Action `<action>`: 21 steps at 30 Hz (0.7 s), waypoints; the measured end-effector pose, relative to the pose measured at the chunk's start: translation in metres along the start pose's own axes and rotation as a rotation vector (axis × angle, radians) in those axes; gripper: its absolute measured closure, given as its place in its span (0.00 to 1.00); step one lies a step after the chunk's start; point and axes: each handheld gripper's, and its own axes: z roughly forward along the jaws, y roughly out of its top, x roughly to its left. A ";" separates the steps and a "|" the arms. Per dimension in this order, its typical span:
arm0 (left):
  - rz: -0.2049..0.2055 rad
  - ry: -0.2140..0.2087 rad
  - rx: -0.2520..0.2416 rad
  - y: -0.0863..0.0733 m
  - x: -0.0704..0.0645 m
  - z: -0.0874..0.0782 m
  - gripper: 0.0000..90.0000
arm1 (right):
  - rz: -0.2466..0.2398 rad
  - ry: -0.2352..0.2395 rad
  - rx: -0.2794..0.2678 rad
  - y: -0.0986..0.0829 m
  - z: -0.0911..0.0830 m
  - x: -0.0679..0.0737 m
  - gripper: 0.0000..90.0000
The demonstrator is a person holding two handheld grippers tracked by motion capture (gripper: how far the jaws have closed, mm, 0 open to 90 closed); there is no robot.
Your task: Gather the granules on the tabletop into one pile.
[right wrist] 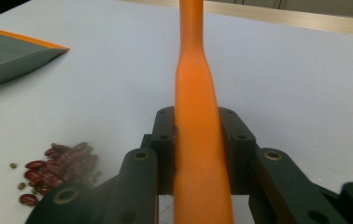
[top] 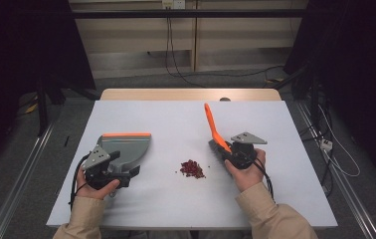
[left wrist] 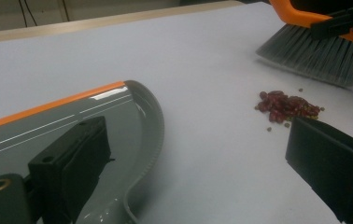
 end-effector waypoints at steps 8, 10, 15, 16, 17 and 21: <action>-0.001 -0.007 0.010 -0.001 0.000 0.003 0.07 | -0.034 -0.011 -0.002 -0.004 0.007 0.009 0.79; -0.002 -0.008 0.011 -0.001 0.000 0.003 0.07 | -0.051 -0.005 -0.003 -0.004 0.010 0.019 0.79; -0.001 -0.008 0.014 -0.002 0.001 0.003 0.07 | -0.077 0.015 -0.006 -0.004 0.015 0.036 0.79; -0.001 -0.007 0.013 -0.002 0.001 0.003 0.07 | -0.079 0.022 -0.008 -0.004 0.015 0.039 0.79; 0.000 -0.008 0.013 -0.002 0.001 0.003 0.07 | -0.079 0.028 -0.010 -0.004 0.016 0.043 0.79; 0.001 -0.007 0.013 -0.002 0.001 0.002 0.07 | -0.086 0.043 -0.021 -0.003 0.020 0.053 0.79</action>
